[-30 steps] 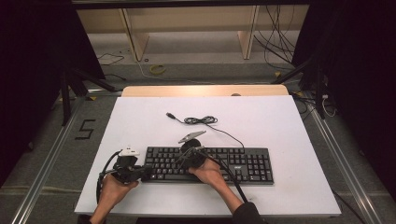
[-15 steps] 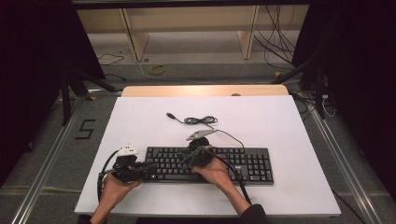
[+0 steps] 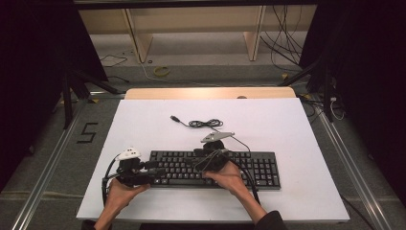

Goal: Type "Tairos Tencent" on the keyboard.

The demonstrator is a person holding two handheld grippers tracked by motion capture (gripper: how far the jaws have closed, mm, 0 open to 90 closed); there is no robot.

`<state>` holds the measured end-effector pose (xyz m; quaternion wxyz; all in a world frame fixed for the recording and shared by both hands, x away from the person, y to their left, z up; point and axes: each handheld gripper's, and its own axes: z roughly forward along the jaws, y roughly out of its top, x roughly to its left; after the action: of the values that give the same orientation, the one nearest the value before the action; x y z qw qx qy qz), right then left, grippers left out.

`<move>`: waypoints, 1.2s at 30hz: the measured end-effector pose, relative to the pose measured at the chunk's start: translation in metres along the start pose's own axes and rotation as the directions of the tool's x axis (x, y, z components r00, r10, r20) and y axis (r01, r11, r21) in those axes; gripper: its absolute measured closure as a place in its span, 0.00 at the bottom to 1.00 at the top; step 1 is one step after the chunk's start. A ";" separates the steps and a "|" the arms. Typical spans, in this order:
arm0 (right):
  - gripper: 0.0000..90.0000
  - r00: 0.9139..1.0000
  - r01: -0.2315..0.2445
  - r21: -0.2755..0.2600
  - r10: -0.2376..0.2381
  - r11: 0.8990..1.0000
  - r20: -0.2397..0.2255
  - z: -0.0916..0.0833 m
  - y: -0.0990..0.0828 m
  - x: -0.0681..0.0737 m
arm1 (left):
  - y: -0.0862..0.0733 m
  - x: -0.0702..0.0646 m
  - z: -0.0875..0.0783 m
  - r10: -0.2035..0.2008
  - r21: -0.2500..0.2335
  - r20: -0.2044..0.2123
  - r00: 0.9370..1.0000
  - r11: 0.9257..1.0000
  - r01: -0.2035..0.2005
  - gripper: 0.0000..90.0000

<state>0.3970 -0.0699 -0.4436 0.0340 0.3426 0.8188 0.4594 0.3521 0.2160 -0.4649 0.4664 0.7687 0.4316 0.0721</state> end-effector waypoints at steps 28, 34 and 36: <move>0.45 0.999 -0.008 0.005 0.008 1.000 0.042 -0.010 -0.006 -0.013 | 0.000 0.008 0.007 -0.013 0.009 -0.016 1.000 1.000 0.013 0.58; 0.47 0.999 -0.009 0.008 0.009 1.000 0.045 -0.011 -0.006 -0.014 | 0.000 0.008 0.008 -0.005 0.033 -0.026 1.000 0.999 0.005 0.68; 0.48 0.999 -0.007 0.013 0.006 1.000 0.048 -0.011 -0.006 -0.015 | 0.001 0.008 0.008 -0.003 0.047 -0.031 1.000 0.999 0.005 0.74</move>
<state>0.4010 -0.0887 -0.4462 0.0498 0.3564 0.8196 0.4458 0.3619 0.2164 -0.4715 0.4416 0.7775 0.4418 0.0727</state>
